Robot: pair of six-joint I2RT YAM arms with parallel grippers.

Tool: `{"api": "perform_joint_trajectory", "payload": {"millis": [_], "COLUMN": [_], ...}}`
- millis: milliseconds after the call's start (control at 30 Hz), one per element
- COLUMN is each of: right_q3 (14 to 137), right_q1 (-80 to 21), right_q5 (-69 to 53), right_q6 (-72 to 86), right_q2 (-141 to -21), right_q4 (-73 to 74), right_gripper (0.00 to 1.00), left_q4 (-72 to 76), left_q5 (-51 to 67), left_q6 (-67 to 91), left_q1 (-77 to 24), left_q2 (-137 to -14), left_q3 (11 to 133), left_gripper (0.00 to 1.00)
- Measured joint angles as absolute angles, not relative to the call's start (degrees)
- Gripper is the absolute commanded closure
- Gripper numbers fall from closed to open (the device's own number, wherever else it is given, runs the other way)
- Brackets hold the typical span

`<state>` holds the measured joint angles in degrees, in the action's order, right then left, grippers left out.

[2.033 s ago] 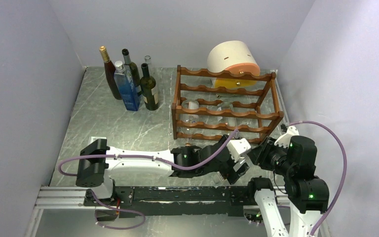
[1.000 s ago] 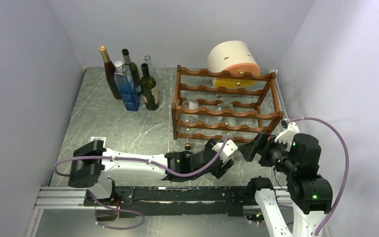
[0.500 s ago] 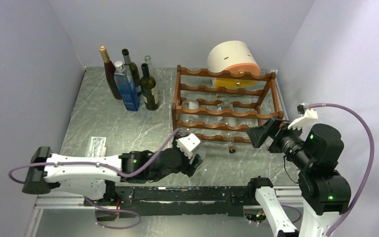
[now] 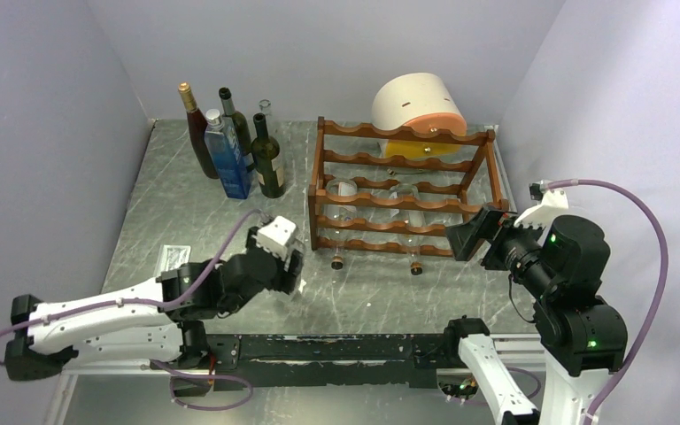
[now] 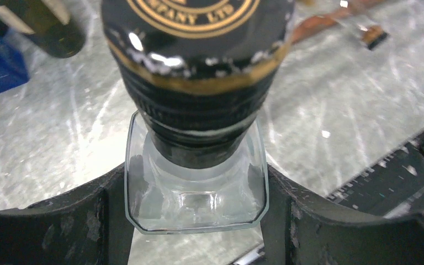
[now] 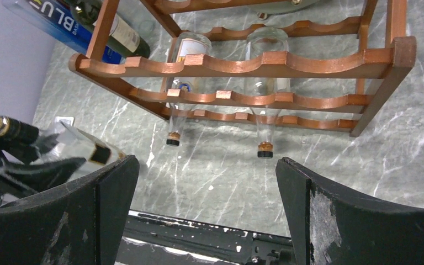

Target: Take the wine bottle off the wine rack

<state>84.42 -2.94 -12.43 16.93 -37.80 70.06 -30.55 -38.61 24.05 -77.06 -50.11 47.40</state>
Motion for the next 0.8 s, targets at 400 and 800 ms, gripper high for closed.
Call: {"api": "perform_joint_trajectory", "payload": {"millis": [400, 800], "right_q3": [83.09, 78.87], "right_q1": [-7.22, -11.44], "right_q5": [-5.19, 0.97], "right_q6": [15.33, 14.28], "right_q2": [-36.45, -32.95], "right_q4": [70.13, 69.21], "right_gripper": [0.0, 0.0], "left_q4": [-24.64, -8.14], "left_q5": [-29.15, -29.82], "left_q6": [14.5, 11.57], "left_q1": [-42.0, -10.28], "left_q2": [-52.34, -58.96], "left_q3": [43.62, 47.59], "left_gripper": [0.93, 0.93]}}
